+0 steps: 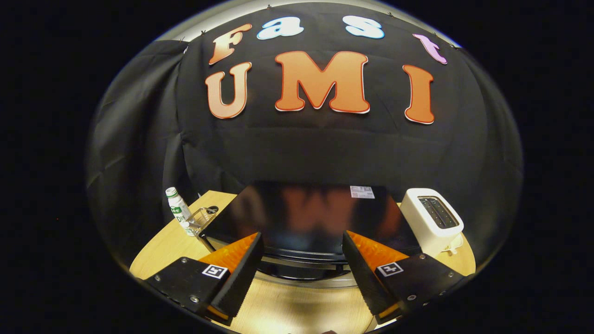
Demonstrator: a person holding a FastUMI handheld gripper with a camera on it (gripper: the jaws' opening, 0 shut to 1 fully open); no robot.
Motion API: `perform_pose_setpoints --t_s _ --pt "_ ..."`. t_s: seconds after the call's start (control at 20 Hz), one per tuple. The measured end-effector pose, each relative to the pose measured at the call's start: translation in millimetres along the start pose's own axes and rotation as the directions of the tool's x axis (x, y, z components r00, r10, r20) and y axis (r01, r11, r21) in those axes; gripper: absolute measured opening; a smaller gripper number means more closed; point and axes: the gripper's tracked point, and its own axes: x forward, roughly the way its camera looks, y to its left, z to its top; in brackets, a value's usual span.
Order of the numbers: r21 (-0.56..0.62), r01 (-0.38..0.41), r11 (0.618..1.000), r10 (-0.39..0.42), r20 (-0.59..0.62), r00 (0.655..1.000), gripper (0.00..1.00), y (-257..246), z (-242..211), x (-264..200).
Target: Open the toaster oven, put the food inside, and close the toaster oven door.
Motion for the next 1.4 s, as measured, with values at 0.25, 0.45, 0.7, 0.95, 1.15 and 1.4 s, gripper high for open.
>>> perform_pose_setpoints --t_s 0.25,0.45,0.7,0.95,1.15,1.4 --pt "0.020 0.042 0.999 -0.041 -0.013 0.999 1.00 -6.2 -14.6 4.8" --pt "0.011 0.073 0.997 -0.073 0.005 0.997 0.97 -10.0 -18.6 0.5" --pt "0.014 0.062 0.998 -0.062 0.045 0.997 0.86 -2.6 -29.5 -16.0" --pt "-0.015 0.020 1.000 -0.020 -0.026 0.999 0.81 4.6 -51.5 -40.7" --pt "-0.054 -0.020 0.998 0.013 -0.126 0.992 0.81 13.8 -86.3 -64.7" --pt "-0.037 -0.087 0.996 0.074 -0.261 0.963 0.81 23.8 -132.8 -80.8"
